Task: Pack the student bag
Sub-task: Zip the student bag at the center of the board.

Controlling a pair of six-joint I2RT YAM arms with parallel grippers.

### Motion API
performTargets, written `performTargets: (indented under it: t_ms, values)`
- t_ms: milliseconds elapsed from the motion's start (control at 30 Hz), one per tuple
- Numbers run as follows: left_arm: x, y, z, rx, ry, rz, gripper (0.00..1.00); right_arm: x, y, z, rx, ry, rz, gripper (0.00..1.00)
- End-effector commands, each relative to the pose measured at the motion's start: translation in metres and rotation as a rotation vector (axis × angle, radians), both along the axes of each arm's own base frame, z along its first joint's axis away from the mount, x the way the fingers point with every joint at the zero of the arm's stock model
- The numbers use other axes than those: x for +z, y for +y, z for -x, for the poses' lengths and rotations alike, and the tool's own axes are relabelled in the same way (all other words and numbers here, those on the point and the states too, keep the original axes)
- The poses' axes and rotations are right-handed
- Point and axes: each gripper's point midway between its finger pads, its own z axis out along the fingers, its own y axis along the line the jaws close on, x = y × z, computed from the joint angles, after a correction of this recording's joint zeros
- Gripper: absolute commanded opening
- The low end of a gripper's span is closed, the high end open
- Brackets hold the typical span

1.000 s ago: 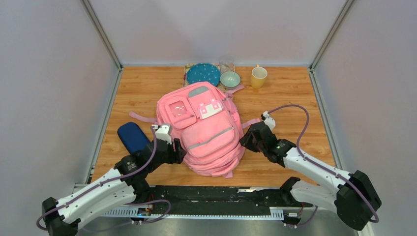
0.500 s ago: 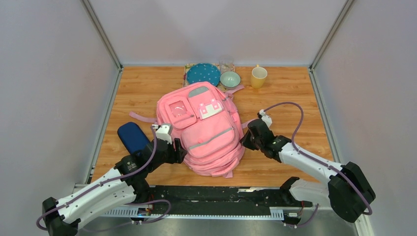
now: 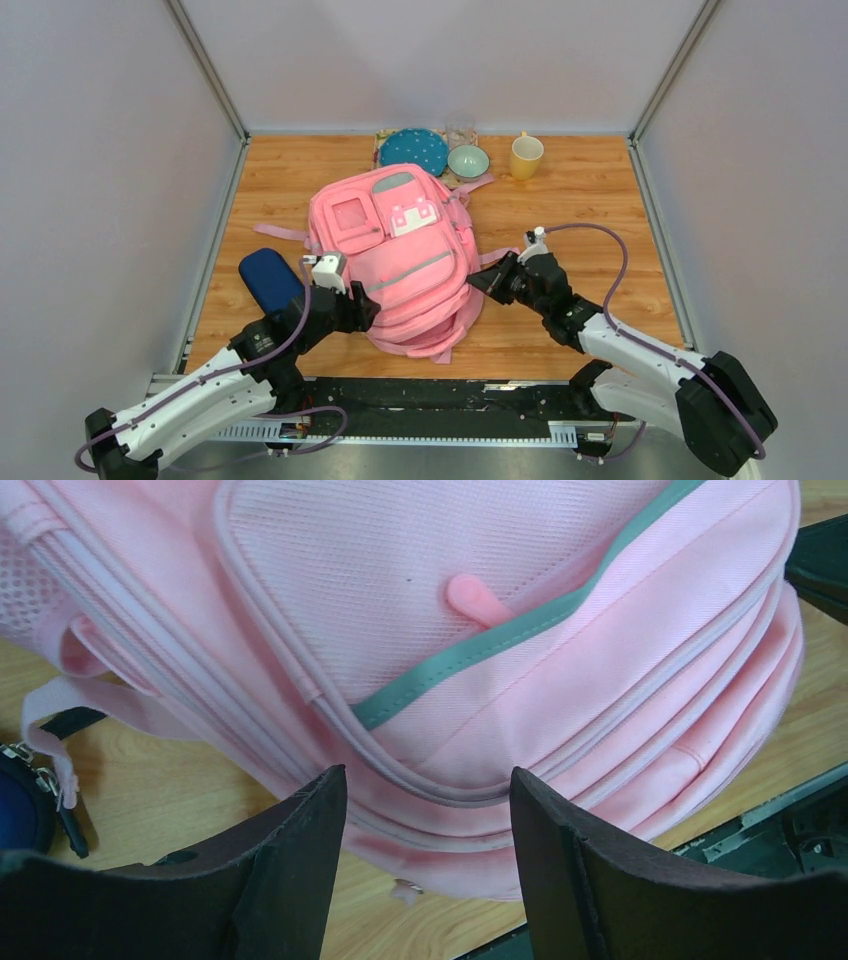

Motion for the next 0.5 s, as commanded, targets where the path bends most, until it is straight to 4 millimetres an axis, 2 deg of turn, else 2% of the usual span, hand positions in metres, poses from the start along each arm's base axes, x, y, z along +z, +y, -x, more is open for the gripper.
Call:
performTargets:
  t_ms: [0,133,167,200,233,333,467]
  values:
    - [0.006,-0.008,-0.003,-0.001,-0.030,0.063,0.68,0.071,0.029,-0.013,0.055,-0.202,-0.282,0.00]
    - [0.010,-0.014,-0.002,-0.028,-0.047,0.098,0.68,0.069,0.034,-0.017,0.061,-0.202,-0.343,0.00]
    - [0.015,-0.020,-0.001,-0.053,-0.058,0.125,0.68,0.078,0.036,-0.016,0.073,-0.234,-0.369,0.00]
    - [0.016,-0.022,0.000,-0.072,-0.064,0.133,0.68,0.074,0.038,-0.016,0.084,-0.233,-0.372,0.00]
    - [0.018,-0.026,0.001,-0.088,-0.069,0.143,0.68,0.084,0.041,-0.015,0.102,-0.260,-0.407,0.00]
    - [0.025,-0.036,0.005,-0.155,-0.086,0.161,0.68,0.090,0.048,-0.015,0.142,-0.289,-0.439,0.00]
    - [0.035,-0.045,0.007,-0.208,-0.100,0.183,0.68,0.072,0.056,-0.020,0.152,-0.227,-0.388,0.00]
